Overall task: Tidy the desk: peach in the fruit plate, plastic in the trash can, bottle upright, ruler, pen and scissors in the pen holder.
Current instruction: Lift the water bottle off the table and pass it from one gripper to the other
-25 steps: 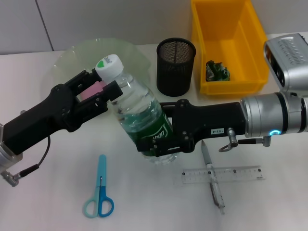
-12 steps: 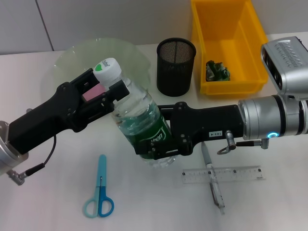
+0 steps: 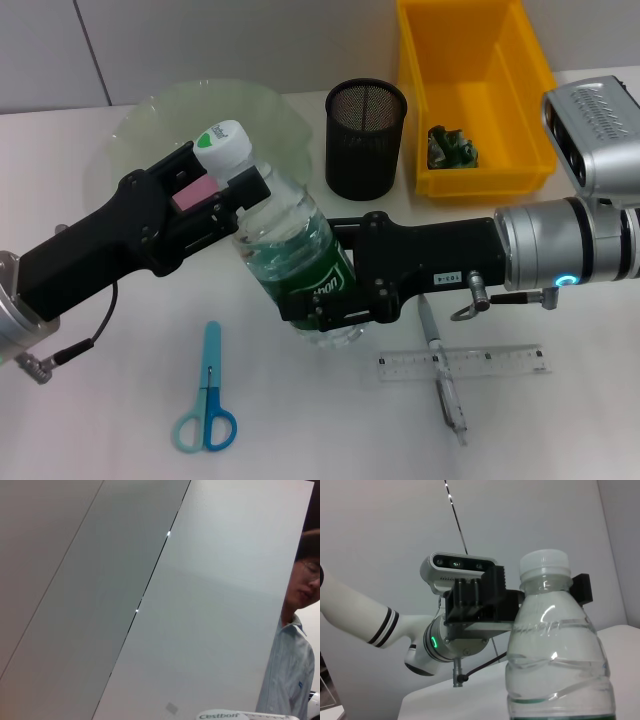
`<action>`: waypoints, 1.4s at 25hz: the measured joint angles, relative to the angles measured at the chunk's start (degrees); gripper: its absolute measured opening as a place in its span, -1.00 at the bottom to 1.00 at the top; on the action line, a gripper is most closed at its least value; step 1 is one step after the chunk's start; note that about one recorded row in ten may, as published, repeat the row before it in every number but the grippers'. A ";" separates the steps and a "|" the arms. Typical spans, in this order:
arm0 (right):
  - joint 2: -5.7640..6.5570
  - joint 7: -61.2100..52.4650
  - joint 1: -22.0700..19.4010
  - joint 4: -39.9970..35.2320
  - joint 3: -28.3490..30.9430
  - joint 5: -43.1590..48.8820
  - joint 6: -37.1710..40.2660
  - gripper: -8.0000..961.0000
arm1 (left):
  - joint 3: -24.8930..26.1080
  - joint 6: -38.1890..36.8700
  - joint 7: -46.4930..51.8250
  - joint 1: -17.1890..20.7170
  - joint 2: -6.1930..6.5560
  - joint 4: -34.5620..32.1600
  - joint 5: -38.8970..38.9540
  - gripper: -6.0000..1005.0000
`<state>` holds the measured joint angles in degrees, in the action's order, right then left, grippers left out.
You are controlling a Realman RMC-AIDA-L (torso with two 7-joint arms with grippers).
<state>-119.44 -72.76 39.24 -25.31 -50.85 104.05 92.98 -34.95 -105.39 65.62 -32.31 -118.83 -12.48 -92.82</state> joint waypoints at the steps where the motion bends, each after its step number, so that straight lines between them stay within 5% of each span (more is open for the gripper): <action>1: 0.00 0.00 0.02 0.00 -0.03 0.00 0.00 0.65 | 0.00 0.00 0.00 0.00 0.00 0.00 0.00 0.51; 13: -0.07 0.00 0.05 0.00 -0.49 0.00 0.00 0.66 | -0.12 0.47 -0.23 -0.65 0.00 0.54 -0.26 0.14; 24: -0.09 -0.01 0.04 0.01 -0.47 0.02 0.12 0.67 | -0.17 0.85 -0.24 -0.74 0.08 0.52 -0.43 0.05; 27: -0.09 -0.07 0.07 0.05 -0.47 0.02 0.20 0.67 | -0.20 0.85 -0.24 -0.74 0.09 0.52 -0.44 -0.13; 35: -0.05 -0.61 0.54 0.08 -1.12 0.02 0.56 0.68 | -0.23 0.74 -0.19 -0.74 0.12 0.54 -0.63 -0.13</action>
<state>-119.49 -73.37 39.78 -25.23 -51.98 104.07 93.54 -35.18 -104.65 65.44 -33.04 -118.70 -11.94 -93.44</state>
